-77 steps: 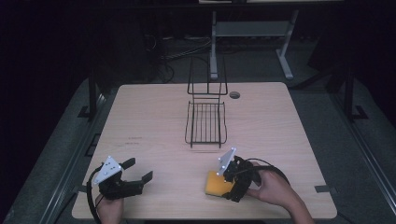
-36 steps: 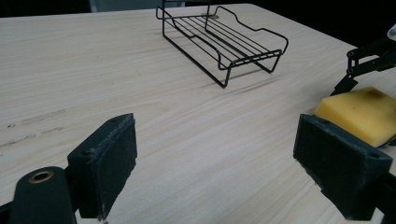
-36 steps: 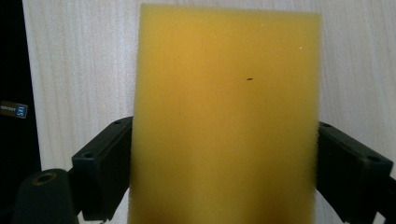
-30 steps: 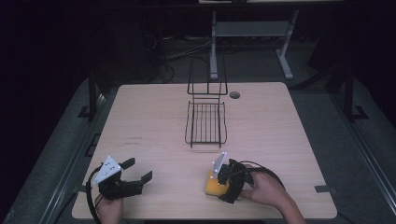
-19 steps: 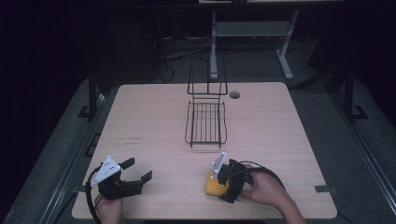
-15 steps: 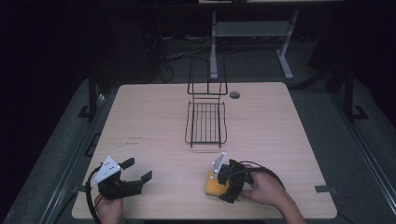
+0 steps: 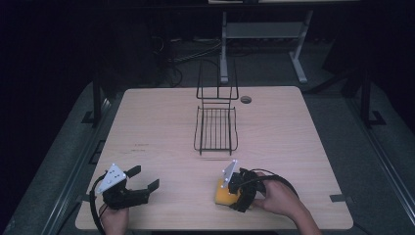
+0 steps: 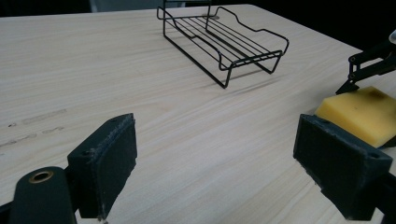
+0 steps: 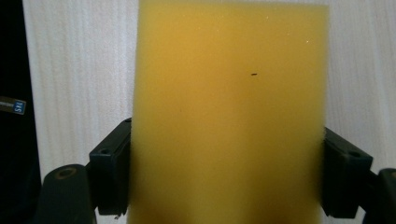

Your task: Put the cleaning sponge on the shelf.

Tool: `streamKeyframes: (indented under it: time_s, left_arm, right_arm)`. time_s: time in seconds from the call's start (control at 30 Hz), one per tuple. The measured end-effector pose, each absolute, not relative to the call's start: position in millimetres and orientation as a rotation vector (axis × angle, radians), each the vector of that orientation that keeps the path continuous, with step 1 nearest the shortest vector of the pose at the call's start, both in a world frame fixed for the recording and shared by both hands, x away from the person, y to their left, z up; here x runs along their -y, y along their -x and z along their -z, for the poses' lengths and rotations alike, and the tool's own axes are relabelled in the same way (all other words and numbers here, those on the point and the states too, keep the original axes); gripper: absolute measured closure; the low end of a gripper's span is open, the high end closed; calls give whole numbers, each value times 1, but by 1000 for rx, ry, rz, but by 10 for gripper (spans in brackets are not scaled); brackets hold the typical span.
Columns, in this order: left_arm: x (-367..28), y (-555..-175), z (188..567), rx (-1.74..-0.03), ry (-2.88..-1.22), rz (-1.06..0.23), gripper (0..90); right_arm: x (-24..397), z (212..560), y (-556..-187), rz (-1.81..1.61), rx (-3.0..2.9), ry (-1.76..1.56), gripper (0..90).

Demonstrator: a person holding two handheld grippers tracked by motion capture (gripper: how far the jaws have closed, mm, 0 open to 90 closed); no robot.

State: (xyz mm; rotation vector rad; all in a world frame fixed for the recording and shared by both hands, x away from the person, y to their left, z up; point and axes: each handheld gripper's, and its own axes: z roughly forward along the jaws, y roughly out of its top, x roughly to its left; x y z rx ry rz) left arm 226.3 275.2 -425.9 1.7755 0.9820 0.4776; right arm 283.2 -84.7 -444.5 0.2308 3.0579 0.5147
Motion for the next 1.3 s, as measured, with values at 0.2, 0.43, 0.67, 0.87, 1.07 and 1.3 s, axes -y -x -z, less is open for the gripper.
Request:
streamKeyframes:
  time_s: [0.2,0.43,0.67,0.87,1.07,1.3]
  left_arm:
    - [-275,-226,426,-983,-1778,-475,128]
    - [-277,-226,426,-988,-1770,-476,128]
    - [-275,-226,426,-981,-1778,-478,128]
    - [-274,-226,426,-980,-1780,-474,128]
    - [-274,-226,426,-983,-1777,-477,128]
    - [-274,-226,426,-981,-1778,-479,128]
  right_arm:
    - [83,438,-285,-507,-3056,-211,213]
    - [79,427,-293,-516,-3064,-187,213]
    - [76,419,-299,-508,-3066,-168,213]
    - [75,413,-305,-540,-3069,-163,213]
    - [73,408,-309,-547,-3068,-162,213]
    - [70,405,-313,-562,-3075,-156,213]
